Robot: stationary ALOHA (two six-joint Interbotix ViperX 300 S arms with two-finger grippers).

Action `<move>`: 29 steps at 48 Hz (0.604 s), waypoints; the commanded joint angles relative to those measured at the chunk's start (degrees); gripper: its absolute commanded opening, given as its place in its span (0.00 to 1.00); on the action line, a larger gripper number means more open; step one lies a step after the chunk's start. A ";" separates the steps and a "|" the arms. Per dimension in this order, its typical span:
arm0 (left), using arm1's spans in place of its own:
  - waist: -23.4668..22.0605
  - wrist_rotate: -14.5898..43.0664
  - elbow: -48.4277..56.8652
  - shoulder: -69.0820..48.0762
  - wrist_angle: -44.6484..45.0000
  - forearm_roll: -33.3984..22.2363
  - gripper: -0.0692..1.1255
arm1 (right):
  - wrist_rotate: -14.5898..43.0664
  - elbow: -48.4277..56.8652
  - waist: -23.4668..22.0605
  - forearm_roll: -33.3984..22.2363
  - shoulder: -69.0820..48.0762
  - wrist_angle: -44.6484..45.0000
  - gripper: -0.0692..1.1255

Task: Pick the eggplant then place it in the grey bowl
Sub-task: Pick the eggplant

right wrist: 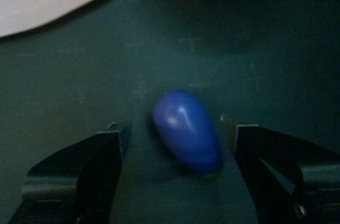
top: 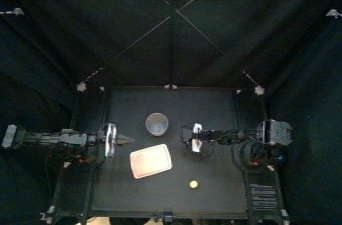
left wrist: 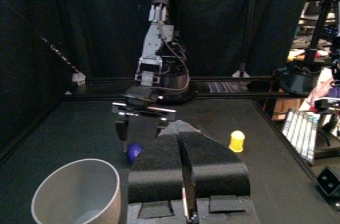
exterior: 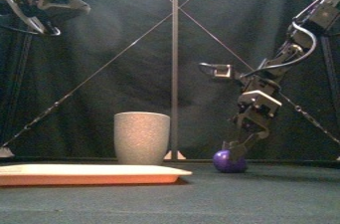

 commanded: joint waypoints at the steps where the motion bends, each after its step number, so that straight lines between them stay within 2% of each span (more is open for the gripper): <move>1: 0.09 0.00 -0.70 0.09 -0.26 0.09 0.04 | 0.00 -2.11 -1.76 -0.09 0.09 0.00 0.92; 17: 0.09 0.09 -0.79 0.09 0.09 0.09 0.04 | 0.09 -1.41 -2.20 0.26 0.35 3.43 0.86; 22: 0.09 0.09 -0.79 0.09 0.26 0.09 0.04 | 0.09 -1.05 -1.85 0.44 0.09 4.04 0.79; 29: 0.18 0.09 -0.79 0.09 0.26 0.09 0.04 | 0.09 -1.67 -1.76 0.53 0.00 3.96 0.61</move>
